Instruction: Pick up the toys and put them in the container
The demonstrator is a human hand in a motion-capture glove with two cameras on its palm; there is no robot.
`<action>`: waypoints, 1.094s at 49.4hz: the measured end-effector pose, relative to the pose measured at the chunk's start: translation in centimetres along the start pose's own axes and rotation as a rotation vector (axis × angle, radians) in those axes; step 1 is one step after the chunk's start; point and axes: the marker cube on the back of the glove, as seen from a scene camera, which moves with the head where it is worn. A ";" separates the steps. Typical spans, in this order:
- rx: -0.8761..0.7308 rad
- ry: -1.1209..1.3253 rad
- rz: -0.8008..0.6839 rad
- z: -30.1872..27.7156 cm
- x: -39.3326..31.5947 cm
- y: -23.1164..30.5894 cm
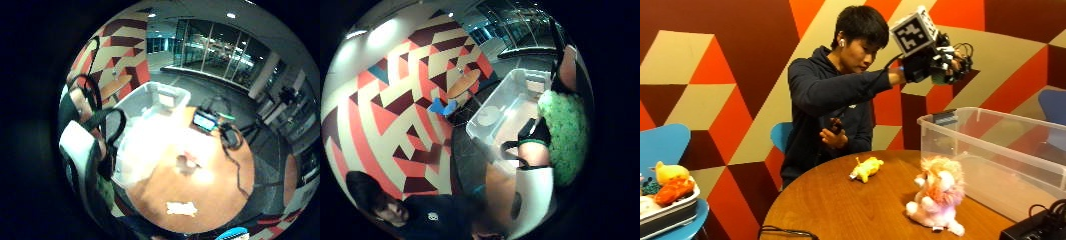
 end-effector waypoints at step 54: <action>-0.566 0.357 0.365 16.4 20.5 9.8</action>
